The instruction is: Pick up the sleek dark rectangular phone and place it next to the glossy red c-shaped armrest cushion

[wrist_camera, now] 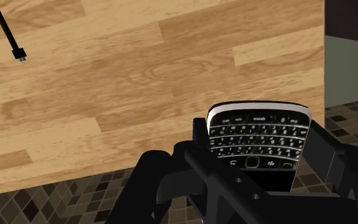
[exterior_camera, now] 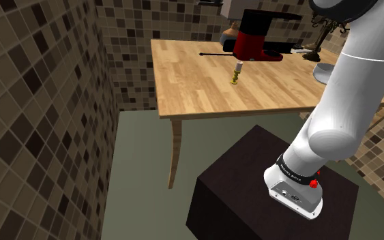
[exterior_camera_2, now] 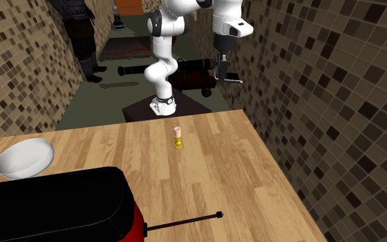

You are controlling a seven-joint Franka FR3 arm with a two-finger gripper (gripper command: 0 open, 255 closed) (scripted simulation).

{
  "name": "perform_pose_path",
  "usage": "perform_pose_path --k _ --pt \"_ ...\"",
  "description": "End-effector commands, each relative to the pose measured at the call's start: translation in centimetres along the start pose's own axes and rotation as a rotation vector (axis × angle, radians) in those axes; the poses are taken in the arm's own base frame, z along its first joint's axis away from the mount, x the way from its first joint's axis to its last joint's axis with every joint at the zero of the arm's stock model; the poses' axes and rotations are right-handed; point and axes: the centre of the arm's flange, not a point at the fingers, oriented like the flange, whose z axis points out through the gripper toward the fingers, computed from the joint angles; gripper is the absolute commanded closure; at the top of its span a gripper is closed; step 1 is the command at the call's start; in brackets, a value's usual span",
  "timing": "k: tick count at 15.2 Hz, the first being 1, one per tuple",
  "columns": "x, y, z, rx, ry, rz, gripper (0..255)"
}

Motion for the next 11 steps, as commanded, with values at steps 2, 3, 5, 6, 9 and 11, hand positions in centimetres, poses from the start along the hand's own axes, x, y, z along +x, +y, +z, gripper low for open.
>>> perform_pose_path --k 2,3,5,6,9,11 --pt "0.1 0.0 -1.4 0.0 0.0 0.0 255" --pt "-1.2 0.4 -1.4 0.0 0.0 0.0 255" --pt "-3.7 1.2 -1.5 0.0 0.0 0.0 255" --pt "-5.0 1.6 -1.5 0.0 0.0 0.0 255" --pt "-8.7 2.8 -1.6 0.0 0.0 0.0 255" --pt "-11.2 3.6 -1.6 0.0 0.0 0.0 255"
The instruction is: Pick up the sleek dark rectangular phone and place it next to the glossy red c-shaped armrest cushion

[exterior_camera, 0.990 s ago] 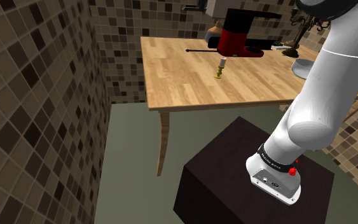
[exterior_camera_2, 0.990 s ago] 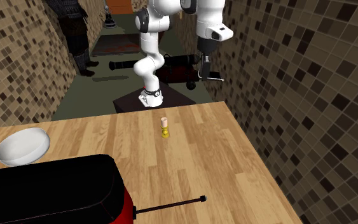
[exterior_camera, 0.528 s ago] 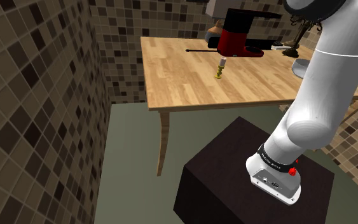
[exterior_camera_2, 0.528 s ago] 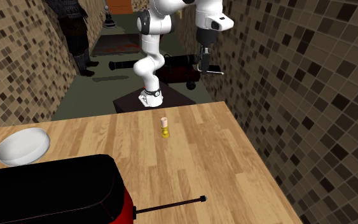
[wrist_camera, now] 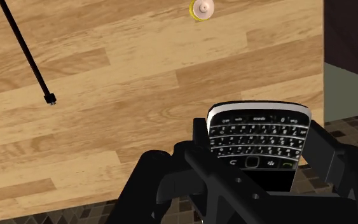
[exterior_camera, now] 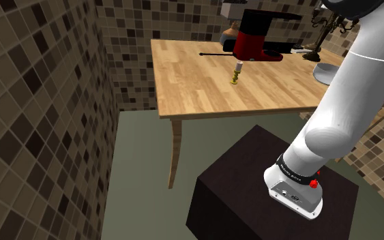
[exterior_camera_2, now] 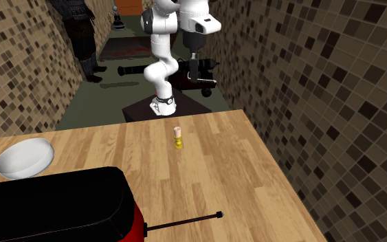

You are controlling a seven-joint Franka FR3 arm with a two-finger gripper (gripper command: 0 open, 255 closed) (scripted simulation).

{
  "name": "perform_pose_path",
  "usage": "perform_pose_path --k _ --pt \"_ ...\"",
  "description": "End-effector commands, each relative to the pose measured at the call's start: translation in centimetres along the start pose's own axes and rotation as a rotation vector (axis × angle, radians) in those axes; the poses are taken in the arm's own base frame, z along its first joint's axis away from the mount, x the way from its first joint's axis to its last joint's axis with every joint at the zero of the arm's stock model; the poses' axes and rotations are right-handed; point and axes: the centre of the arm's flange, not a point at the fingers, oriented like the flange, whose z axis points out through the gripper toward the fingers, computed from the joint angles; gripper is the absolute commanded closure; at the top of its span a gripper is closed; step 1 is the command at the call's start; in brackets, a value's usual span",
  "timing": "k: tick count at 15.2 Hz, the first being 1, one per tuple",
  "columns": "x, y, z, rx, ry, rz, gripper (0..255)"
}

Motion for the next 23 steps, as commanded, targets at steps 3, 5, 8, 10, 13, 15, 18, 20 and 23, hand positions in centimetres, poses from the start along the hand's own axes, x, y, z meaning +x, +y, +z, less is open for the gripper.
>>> perform_pose_path --k 3,5,8,10,13,15,18,20,23 --pt "-4.8 1.5 0.1 0.0 0.0 -0.002 255" --pt "-7.3 2.3 0.1 0.0 0.0 -0.002 255" --pt "-11.1 3.6 0.1 0.0 0.0 -0.002 255" --pt "-13.6 4.4 0.0 0.0 0.0 -0.002 255" --pt "-17.4 5.6 0.0 0.0 0.0 -0.002 255" --pt "-19.9 6.4 -0.1 0.0 0.0 -0.002 255" --pt "-23.6 7.6 -0.1 0.0 0.0 -0.002 255" --pt "-24.4 7.9 0.4 0.0 0.0 -0.002 255" --pt "-24.4 7.9 2.0 0.0 0.0 -0.002 255"
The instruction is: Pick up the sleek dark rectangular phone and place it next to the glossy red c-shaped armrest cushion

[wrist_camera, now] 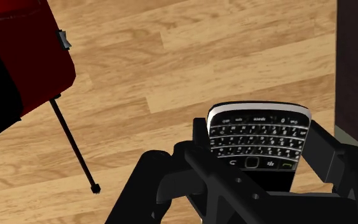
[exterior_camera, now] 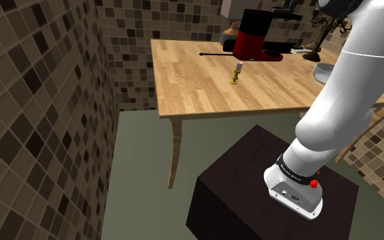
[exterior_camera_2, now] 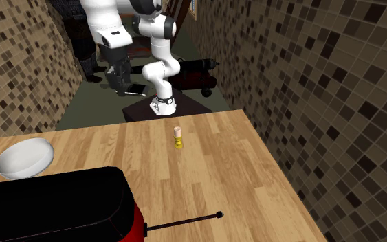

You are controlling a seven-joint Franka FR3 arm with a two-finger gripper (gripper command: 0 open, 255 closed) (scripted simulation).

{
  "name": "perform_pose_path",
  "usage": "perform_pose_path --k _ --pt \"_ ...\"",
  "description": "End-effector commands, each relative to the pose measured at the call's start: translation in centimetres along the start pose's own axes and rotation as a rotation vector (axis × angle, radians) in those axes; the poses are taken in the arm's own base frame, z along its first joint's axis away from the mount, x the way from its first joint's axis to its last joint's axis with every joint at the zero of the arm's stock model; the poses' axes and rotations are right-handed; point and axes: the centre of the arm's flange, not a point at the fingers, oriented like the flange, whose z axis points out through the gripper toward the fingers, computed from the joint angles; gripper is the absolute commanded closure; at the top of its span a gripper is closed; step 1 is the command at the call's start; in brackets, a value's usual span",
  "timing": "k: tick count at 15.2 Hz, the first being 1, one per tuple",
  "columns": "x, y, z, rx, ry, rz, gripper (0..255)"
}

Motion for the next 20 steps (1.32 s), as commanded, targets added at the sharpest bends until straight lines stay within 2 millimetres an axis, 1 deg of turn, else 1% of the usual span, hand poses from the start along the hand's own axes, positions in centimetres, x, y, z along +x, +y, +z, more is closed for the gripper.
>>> perform_pose_path --k 1,20 --pt "0.0 0.1 1.1 0.0 0.0 0.0 255" --pt "-0.2 0.2 11.1 0.0 0.0 0.0 255"
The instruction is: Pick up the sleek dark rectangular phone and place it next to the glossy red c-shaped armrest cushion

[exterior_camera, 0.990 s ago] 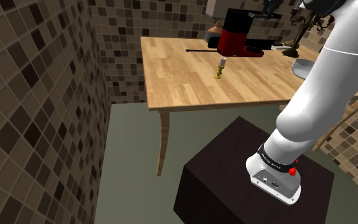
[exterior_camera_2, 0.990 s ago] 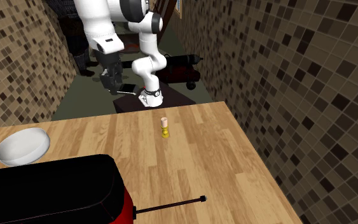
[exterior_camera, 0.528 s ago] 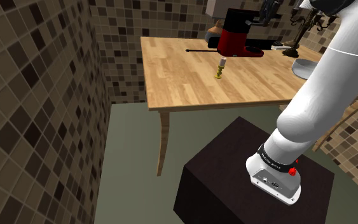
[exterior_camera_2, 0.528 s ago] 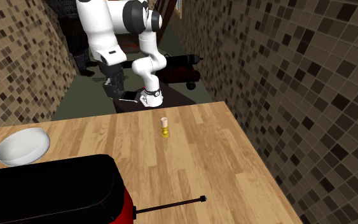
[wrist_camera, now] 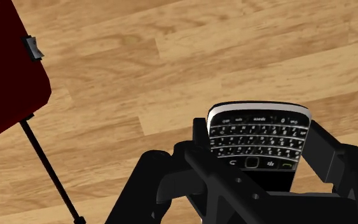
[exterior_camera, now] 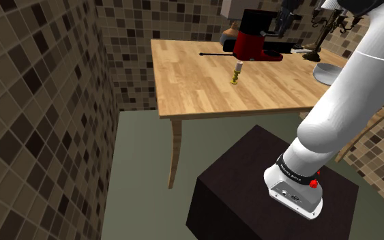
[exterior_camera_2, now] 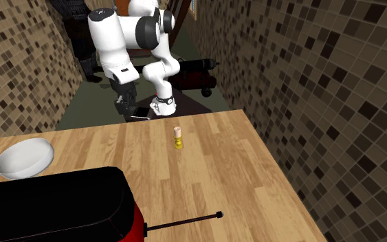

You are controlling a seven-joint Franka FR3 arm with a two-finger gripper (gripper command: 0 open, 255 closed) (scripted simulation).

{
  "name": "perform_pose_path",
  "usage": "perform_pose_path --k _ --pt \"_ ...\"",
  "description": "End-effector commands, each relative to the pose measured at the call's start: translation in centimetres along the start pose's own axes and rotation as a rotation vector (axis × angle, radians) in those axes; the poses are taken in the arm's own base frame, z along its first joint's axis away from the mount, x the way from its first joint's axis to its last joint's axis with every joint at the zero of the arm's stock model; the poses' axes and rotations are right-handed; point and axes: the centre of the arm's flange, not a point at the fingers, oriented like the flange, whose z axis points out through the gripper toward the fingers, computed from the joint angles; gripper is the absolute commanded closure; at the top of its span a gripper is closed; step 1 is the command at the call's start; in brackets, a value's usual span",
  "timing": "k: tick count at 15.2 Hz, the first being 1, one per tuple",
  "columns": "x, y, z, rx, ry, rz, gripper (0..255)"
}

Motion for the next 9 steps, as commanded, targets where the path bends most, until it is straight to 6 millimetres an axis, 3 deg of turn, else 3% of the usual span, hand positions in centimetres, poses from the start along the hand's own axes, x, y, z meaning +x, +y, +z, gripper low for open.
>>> perform_pose_path --k 1,9 --pt "0.0 0.0 1.1 -0.001 0.0 0.0 255" --pt "0.0 0.0 5.4 -0.001 0.0 0.0 255"
